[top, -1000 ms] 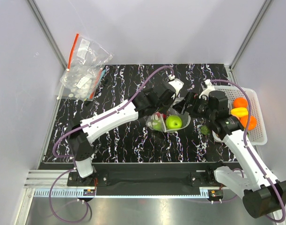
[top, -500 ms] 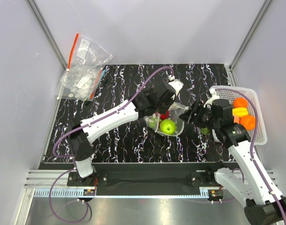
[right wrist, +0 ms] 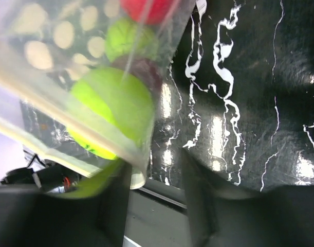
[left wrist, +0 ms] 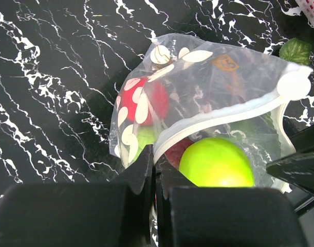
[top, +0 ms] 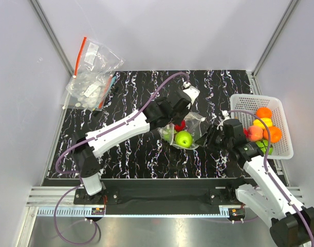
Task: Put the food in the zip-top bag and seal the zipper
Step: Adjust the zipper food storage bag at the center of the board.
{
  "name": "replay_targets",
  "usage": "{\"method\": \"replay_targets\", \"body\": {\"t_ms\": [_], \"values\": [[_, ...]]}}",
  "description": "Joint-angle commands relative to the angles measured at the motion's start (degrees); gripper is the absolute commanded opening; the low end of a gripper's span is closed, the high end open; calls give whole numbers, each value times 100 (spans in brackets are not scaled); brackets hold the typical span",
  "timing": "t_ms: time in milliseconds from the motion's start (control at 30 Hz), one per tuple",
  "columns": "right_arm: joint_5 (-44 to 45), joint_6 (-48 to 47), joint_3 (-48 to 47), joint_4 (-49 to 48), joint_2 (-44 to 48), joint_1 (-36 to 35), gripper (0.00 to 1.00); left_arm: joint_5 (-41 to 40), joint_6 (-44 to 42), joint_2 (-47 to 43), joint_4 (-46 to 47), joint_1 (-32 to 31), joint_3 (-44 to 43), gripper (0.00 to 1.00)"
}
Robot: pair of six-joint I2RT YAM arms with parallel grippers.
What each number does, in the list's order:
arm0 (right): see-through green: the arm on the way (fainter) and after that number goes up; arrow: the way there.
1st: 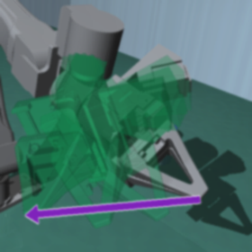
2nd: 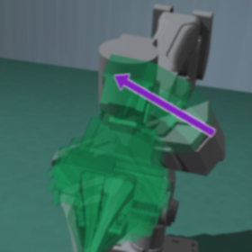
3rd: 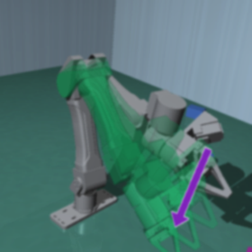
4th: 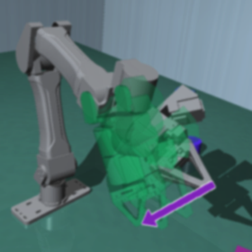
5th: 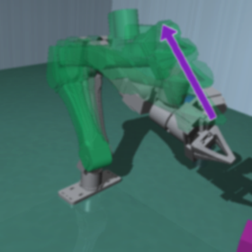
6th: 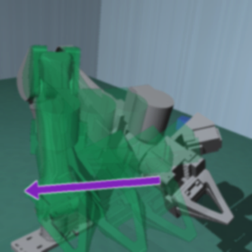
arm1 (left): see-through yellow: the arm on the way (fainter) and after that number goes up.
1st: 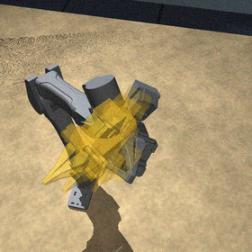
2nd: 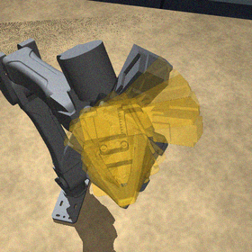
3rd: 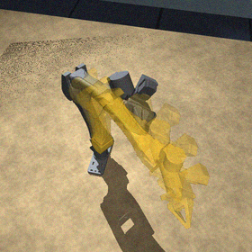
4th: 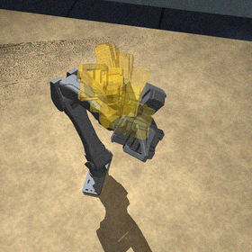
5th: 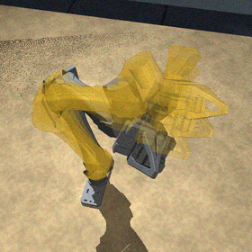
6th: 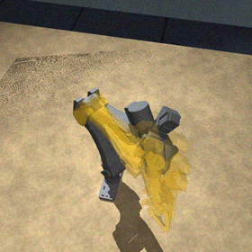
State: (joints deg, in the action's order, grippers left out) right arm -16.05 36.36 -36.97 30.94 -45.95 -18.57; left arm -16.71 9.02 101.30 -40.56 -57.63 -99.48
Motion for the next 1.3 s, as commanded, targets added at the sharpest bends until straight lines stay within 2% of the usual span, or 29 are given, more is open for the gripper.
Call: {"method": "replay_targets", "body": {"t_ms": [0,33,67,133,200,233,333,400,433,533,600,733,900,1000,1100,1267], "values": [[-108,196,85,-545,-106,-94,40,-140,56,-312,197,50,34,2],[-108,205,41,-562,-150,-112,38,-140,56,-312,197,50,34,2],[-126,248,15,-624,-177,-112,31,-148,56,-312,197,50,34,2],[-83,362,-82,-607,-317,-112,0,-175,56,-303,188,41,25,2],[-178,591,-432,-361,-597,-121,0,-236,13,-277,153,50,-27,2],[-614,661,-564,-352,-660,-129,0,-288,-14,-260,92,50,-80,2],[-1022,1022,-1109,-325,-582,-130,0,-561,-84,-154,-399,50,-492,2],[-822,1005,-1697,60,-581,-130,0,-597,-137,-163,-742,50,-703,2],[-429,892,-1917,235,-660,-121,0,-605,-154,-163,-891,50,-782,2],[242,452,-2621,685,-1239,-121,0,-395,-58,-172,-1436,50,-976,2],[287,293,-2622,484,-1712,-103,0,-228,56,-259,-1797,32,-951,2],[138,205,-2464,9,-2295,-7,0,62,214,-733,-1815,32,-222,3],[259,56,-2192,140,-1709,-15,0,176,320,-1270,-1868,32,490,4],[786,-374,-2349,868,-1356,-7,0,203,346,-1349,-1930,32,535,5],[631,-612,-2569,1326,-1232,-33,0,413,434,-1174,-1974,32,238,5],[-28,-349,-2630,1116,-1012,-112,0,906,478,-612,-1771,-179,-430,4]]}}
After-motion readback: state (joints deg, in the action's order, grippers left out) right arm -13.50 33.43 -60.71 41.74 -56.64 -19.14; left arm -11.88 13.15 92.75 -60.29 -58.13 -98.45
